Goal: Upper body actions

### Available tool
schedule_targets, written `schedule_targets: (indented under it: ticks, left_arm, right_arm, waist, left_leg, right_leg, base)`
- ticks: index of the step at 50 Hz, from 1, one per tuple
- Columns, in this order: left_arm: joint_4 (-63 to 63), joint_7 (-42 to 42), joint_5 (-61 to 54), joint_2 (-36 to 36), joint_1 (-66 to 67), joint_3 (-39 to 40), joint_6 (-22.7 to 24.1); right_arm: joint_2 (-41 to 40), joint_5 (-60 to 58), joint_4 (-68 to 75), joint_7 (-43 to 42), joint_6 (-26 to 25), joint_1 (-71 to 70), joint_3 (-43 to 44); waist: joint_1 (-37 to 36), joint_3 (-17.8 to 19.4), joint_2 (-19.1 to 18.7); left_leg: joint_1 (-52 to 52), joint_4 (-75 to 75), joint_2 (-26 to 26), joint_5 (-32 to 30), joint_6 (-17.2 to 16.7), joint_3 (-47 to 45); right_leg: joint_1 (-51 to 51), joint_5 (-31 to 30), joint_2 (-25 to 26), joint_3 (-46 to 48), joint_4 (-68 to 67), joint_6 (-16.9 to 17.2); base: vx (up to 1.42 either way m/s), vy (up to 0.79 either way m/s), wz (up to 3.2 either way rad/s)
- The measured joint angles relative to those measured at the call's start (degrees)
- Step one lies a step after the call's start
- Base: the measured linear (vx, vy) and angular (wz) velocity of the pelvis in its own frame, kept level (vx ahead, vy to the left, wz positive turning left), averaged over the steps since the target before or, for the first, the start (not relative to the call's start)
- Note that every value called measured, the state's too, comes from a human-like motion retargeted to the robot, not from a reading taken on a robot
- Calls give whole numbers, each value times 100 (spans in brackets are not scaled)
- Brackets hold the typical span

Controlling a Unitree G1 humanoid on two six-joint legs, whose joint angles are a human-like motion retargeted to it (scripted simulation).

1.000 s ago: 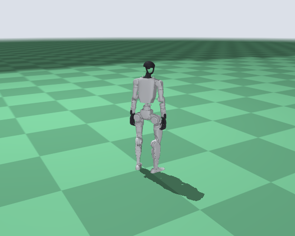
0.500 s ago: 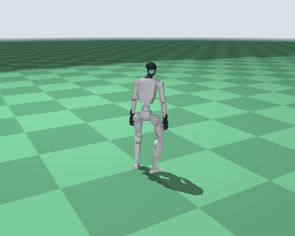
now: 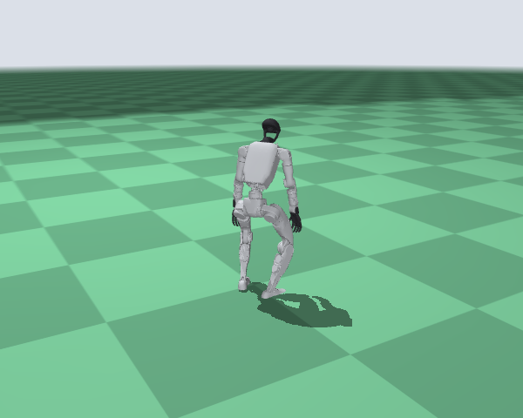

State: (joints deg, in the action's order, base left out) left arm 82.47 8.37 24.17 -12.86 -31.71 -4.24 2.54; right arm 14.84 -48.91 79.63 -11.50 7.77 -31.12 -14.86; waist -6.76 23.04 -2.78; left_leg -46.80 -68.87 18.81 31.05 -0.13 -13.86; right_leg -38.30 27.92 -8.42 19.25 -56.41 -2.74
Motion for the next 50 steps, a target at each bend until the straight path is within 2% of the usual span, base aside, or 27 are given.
schedule_targets:
  ticks: [7, 12, 17, 22, 25, 28, 30, 35, 41, 45, 50]
  left_arm:
    - [-146, -269, 176, 16, 123, -120, 96]
    - [-142, -240, 6, -17, 234, -207, 182]
    - [-193, -208, 402, -45, 290, -420, 39]
    - [-378, 540, 1033, -186, 345, -742, -86]
    - [-425, 1175, 1057, -209, 525, -967, -60]
    - [-391, 1370, 834, -114, 865, -1006, 21]
    - [-341, 1349, 664, -16, 1143, -953, 50]
    - [-176, 946, 348, 206, 2031, -405, 74]
    - [465, 666, -324, 459, 3009, 603, 1]
    - [1020, 601, -739, 578, 3326, 1222, -310]
    - [1349, 681, -1294, 646, 3416, 1558, -659]
  right_arm:
    - [-36, 193, 116, -207, 216, 163, 33]
    - [5, 87, 125, -128, 136, 213, -75]
    - [35, -11, 141, -50, 2, 301, -245]
    - [183, -473, 14, 22, -76, 487, -518]
    - [197, -568, 20, 749, -89, 663, -508]
    - [147, -388, 49, 1494, -169, 888, -367]
    - [92, -226, 51, 1706, -237, 1070, -242]
    - [-79, 102, 46, 1748, -266, 1604, 19]
    - [-226, -15, 178, 1876, -273, 2124, 165]
    - [-303, -18, 413, 1732, -332, 2458, 392]
    - [-346, 197, 914, 1708, -583, 2741, 682]
  waist:
    - [-34, -34, 10]
    - [-48, -85, 7]
    - [-48, -144, 8]
    - [-16, -247, 49]
    - [21, -335, 91]
    - [52, -431, 162]
    - [70, -504, 218]
    - [75, -855, 325]
    - [435, -1577, 245]
    - [583, -2005, 170]
    - [717, -2262, 93]
  left_leg:
    - [20, -97, -90, 22, 6, 31]
    - [134, -14, -96, 12, -15, 5]
    - [463, 398, -168, -164, -30, -79]
    - [1071, 1395, -357, -652, -99, -216]
    - [1587, 2305, -538, -1109, -137, -330]
    - [2224, 3382, -779, -1618, -170, -472]
    - [2680, 4104, -948, -1933, -192, -571]
    - [3717, 5497, -1245, -2437, -254, -846]
    - [4460, 6303, -1372, -2595, -243, -1016]
    - [4755, 6568, -1467, -2621, -222, -1054]
    - [4953, 6626, -1564, -2583, -160, -891]
  right_leg:
    - [34, 169, -84, -39, -204, -41]
    - [113, 178, -120, -8, -169, -84]
    - [413, 40, -189, 124, 194, -132]
    - [1013, -446, -199, 282, 1165, -42]
    - [1503, -912, -140, 371, 2056, 62]
    - [2034, -1430, -55, 387, 3054, 194]
    - [2371, -1741, -5, 353, 3665, 289]
    - [3034, -2277, 53, 237, 4716, 543]
    - [3642, -2685, 172, 493, 5524, 787]
    - [3765, -2602, 224, 320, 5518, 759]
    - [4003, -2449, 282, 457, 5486, 669]
  base:
    - [1, -1, 5]
    - [0, 0, 0]
    - [1, 0, 1]
    - [6, 2, 7]
    - [9, 2, 8]
    - [11, 3, 3]
    - [11, 6, -8]
    - [17, 12, -31]
    - [27, 19, -20]
    - [28, 16, -4]
    - [16, 14, 31]
